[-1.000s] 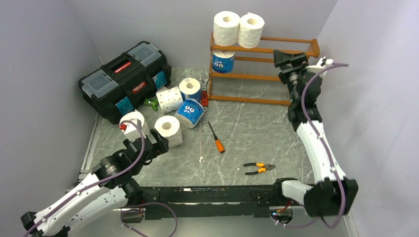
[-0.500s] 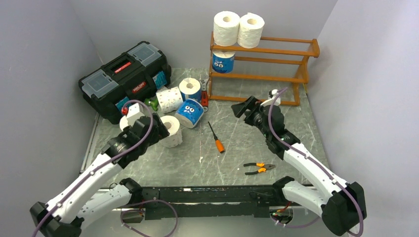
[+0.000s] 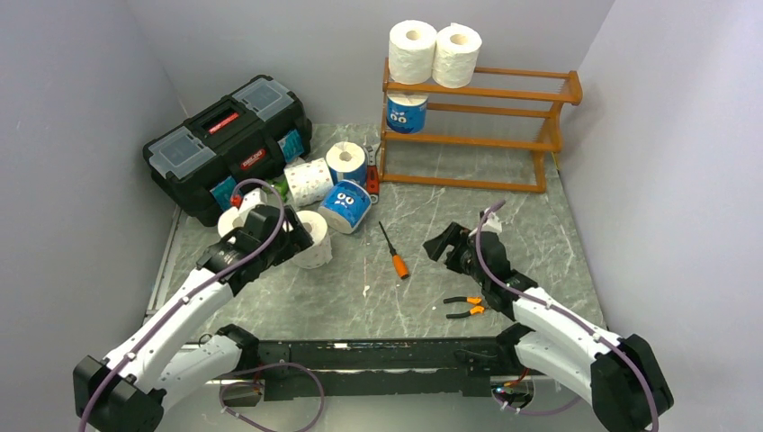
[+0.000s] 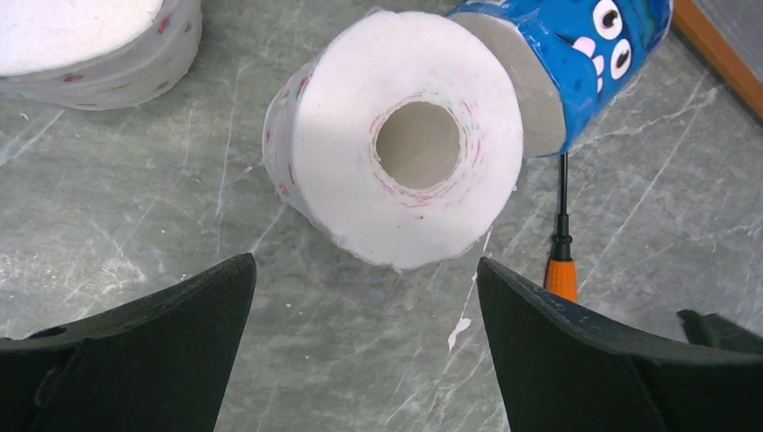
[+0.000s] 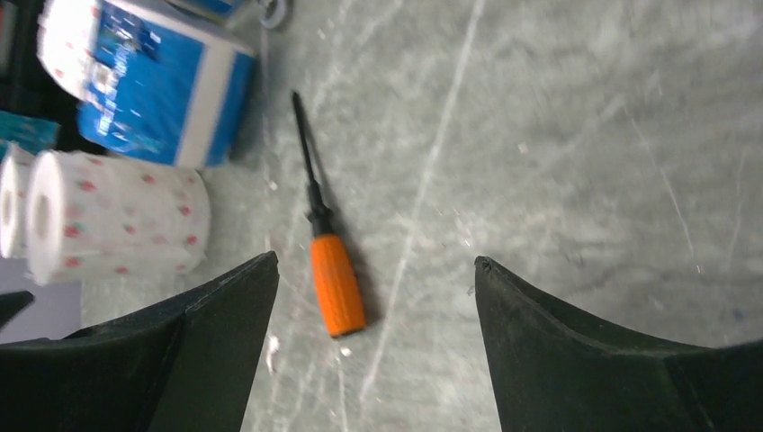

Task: Place and organize the paper towels onto the shelf
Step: Pick up the paper towel from the center of the board.

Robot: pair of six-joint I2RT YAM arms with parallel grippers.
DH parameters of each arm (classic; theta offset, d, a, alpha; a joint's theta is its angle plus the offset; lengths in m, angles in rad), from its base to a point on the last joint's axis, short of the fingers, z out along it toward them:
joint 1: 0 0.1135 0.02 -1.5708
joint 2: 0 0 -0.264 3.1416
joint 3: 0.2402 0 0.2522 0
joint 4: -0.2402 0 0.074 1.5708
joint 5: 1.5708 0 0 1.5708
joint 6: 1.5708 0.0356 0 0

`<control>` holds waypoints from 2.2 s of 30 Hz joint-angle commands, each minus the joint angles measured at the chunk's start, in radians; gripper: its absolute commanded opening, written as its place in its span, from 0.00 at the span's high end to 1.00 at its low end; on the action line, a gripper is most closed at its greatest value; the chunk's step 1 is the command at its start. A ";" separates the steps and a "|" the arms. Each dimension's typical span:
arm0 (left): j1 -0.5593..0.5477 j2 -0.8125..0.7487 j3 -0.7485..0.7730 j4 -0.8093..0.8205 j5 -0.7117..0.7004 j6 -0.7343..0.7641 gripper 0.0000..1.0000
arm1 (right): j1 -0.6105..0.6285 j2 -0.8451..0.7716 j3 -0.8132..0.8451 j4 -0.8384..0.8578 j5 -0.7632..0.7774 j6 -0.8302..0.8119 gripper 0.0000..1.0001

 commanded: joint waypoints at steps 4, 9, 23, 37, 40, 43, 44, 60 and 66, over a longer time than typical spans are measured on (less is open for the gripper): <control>0.035 0.067 0.016 0.064 0.024 0.033 0.01 | 0.007 -0.032 -0.078 0.099 -0.077 0.041 0.19; 0.098 0.104 0.017 0.093 0.040 0.016 0.01 | 0.011 -0.062 -0.086 0.075 -0.072 0.035 0.21; 0.144 0.204 0.013 0.142 0.113 -0.031 0.10 | 0.013 -0.069 -0.083 0.061 -0.053 0.025 0.24; 0.143 0.218 0.011 0.133 0.114 -0.040 0.61 | 0.013 -0.110 -0.068 -0.008 -0.022 0.003 0.25; 0.144 0.210 0.022 0.123 0.124 -0.028 0.66 | 0.013 -0.117 -0.061 -0.019 -0.020 -0.004 0.25; 0.142 0.168 0.037 0.101 0.121 -0.013 0.69 | 0.013 -0.134 -0.043 -0.048 -0.007 -0.029 0.25; 0.141 0.150 0.041 0.099 0.124 -0.004 0.70 | 0.013 -0.141 -0.033 -0.064 0.002 -0.037 0.24; -0.162 0.256 0.223 0.138 0.190 0.188 0.77 | 0.013 -0.170 0.104 -0.206 -0.055 -0.110 0.15; -0.279 0.379 0.266 0.142 0.217 0.240 0.81 | 0.010 -0.130 0.170 -0.265 -0.170 -0.134 0.09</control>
